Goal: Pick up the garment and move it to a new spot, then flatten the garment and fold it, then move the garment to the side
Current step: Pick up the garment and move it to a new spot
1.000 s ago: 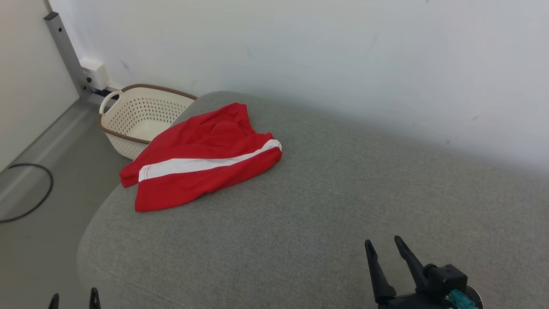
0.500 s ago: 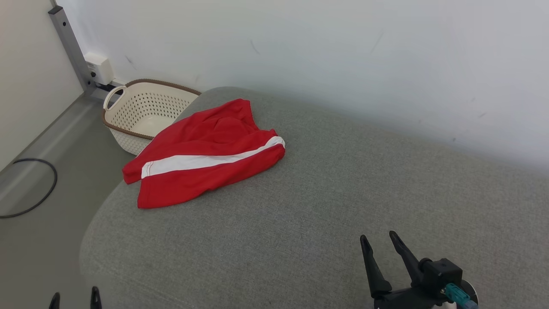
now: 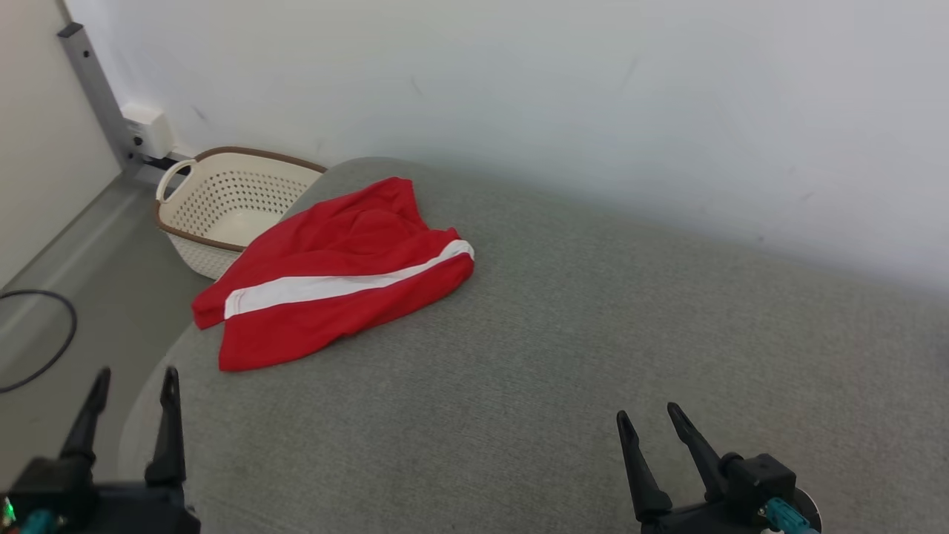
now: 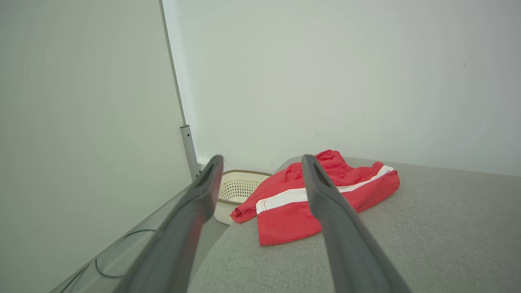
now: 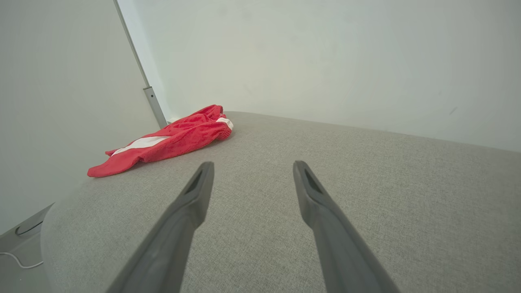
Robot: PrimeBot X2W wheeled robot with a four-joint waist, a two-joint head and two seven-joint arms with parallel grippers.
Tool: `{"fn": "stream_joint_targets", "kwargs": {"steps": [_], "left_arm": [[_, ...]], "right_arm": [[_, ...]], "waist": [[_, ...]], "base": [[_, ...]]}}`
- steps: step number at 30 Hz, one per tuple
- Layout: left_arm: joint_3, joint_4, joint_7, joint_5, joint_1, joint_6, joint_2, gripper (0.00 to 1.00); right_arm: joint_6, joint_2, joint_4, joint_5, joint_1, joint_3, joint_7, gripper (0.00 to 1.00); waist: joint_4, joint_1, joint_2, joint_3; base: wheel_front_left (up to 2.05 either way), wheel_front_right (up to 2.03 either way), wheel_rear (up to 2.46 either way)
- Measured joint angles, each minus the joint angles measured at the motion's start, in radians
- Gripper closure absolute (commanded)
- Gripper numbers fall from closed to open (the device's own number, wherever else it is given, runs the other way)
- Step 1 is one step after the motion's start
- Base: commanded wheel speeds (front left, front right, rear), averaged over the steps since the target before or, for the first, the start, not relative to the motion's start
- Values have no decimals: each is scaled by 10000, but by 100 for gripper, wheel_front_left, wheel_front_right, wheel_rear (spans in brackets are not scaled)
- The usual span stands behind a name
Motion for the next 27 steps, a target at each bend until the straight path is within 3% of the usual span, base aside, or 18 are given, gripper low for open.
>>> {"fn": "stream_joint_targets", "kwargs": {"steps": [12,27], "left_arm": [[366,1576,2,-690,-2774,-370,696,0],[698,4719,165,-1174,-5539,-756,2159,0]], "right_arm": [[0,-151,-541,-146,-683,504,71,0],[0,-228,-1145,-483,-1421,355,134,0]], "waist": [[-1416,1,0,687],[-3597,2,1,2451]], "base": [[0,0,0],[0,0,0]]}}
